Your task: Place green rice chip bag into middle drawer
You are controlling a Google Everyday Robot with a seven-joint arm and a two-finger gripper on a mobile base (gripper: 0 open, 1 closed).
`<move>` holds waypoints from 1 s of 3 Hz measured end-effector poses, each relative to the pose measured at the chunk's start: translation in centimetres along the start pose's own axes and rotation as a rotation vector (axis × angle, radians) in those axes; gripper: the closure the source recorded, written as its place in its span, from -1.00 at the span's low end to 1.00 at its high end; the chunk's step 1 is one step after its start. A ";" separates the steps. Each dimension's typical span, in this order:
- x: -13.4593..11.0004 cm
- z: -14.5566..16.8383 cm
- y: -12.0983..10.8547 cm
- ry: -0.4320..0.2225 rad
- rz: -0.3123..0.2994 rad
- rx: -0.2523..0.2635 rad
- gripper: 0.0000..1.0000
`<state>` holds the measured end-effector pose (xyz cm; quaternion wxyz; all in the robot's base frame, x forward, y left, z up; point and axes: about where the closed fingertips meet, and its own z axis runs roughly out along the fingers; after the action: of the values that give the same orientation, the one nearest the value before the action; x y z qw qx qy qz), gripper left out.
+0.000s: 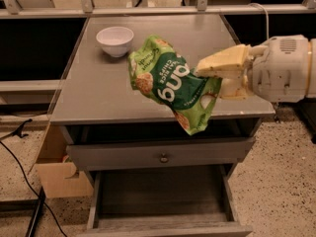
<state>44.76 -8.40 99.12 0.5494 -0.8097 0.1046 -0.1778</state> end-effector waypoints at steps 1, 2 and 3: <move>-7.3 -1.5 1.1 -0.011 0.051 0.025 1.00; -7.3 -1.5 1.1 -0.011 0.051 0.025 1.00; -7.8 -1.8 4.3 -0.024 0.041 -0.050 1.00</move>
Offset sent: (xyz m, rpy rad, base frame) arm -0.1050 0.0059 -0.0390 0.0914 0.0711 -0.0072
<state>37.00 -8.71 94.43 0.5336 -0.8231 0.1189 -0.1540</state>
